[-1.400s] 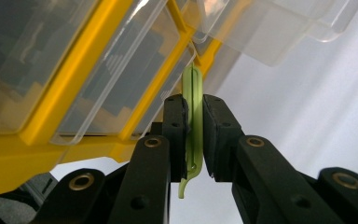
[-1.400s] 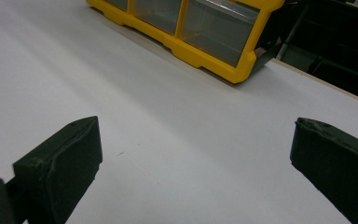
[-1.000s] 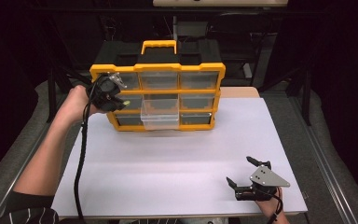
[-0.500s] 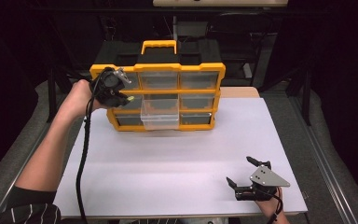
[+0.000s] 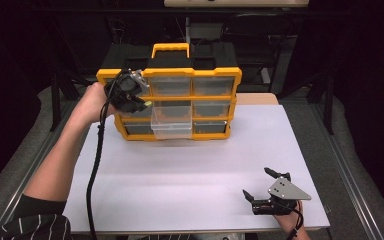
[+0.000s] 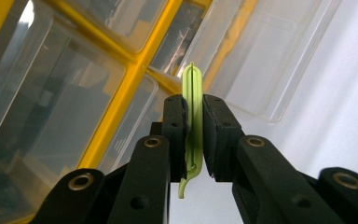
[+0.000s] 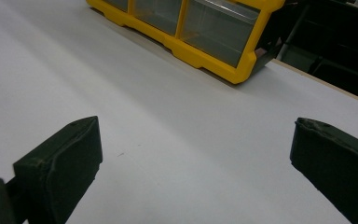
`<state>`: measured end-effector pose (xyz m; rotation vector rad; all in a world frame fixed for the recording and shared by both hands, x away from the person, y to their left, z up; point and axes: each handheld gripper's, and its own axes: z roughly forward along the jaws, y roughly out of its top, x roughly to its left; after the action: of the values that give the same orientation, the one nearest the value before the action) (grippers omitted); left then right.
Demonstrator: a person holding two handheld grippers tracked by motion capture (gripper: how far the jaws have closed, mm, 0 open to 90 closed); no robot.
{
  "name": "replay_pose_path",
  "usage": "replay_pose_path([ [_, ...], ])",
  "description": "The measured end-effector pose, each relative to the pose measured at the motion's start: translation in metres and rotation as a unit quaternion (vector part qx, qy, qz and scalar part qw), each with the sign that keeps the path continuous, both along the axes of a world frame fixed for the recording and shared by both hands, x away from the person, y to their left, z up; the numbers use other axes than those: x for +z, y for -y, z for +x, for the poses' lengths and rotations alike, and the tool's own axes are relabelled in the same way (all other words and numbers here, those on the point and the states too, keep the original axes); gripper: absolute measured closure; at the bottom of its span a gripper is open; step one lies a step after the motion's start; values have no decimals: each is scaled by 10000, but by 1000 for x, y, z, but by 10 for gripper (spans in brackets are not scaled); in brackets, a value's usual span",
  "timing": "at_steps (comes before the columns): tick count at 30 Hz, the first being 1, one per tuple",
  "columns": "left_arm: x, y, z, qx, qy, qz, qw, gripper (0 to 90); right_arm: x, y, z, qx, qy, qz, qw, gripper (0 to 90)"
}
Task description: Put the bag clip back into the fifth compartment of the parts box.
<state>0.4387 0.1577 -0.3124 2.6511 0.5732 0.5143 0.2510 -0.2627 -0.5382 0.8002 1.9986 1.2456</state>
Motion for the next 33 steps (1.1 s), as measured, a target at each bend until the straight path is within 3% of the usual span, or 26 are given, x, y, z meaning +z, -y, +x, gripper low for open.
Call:
replay_pose_path([
  [15,0,25,2,-278,-4,86,9996,802,0,1,0,-10,-12,24,10000,17],
  [33,-8,48,4,-559,-81,-12,9984,802,0,1,-1,-1,-12,10,10000,18],
])
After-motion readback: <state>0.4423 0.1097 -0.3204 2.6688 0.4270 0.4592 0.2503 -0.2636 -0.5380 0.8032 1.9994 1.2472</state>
